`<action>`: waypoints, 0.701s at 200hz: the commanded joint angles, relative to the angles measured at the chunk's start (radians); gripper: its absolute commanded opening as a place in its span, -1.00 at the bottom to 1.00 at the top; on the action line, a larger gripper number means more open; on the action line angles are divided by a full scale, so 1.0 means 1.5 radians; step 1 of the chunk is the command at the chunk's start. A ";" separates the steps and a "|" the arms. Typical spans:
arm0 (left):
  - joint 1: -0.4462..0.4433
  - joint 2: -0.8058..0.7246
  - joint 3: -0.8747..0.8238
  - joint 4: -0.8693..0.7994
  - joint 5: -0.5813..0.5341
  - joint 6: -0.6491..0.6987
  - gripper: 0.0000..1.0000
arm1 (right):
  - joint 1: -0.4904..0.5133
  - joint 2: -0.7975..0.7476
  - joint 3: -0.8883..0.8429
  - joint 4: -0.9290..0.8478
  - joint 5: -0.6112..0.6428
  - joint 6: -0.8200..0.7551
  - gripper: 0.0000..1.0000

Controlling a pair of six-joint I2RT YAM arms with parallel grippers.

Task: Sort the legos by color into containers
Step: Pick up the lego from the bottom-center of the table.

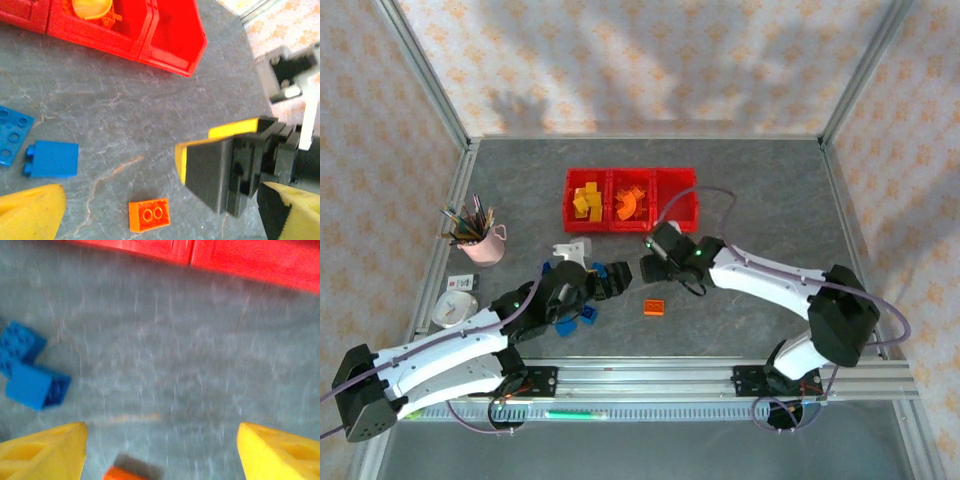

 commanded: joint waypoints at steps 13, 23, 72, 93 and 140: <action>-0.042 -0.026 -0.024 -0.025 -0.060 -0.067 0.98 | 0.053 -0.059 -0.079 0.001 0.010 0.058 0.62; -0.052 -0.032 -0.031 -0.025 -0.070 -0.079 0.98 | 0.069 -0.068 -0.101 0.012 -0.006 0.059 0.62; -0.067 -0.060 -0.055 -0.029 -0.091 -0.108 0.98 | 0.141 -0.054 -0.163 0.057 -0.009 0.070 0.62; -0.067 -0.064 -0.056 -0.034 -0.098 -0.111 0.98 | 0.142 -0.027 -0.159 0.072 -0.002 0.062 0.60; -0.067 -0.077 -0.066 -0.048 -0.113 -0.122 0.98 | 0.141 0.038 -0.131 0.073 0.049 0.043 0.55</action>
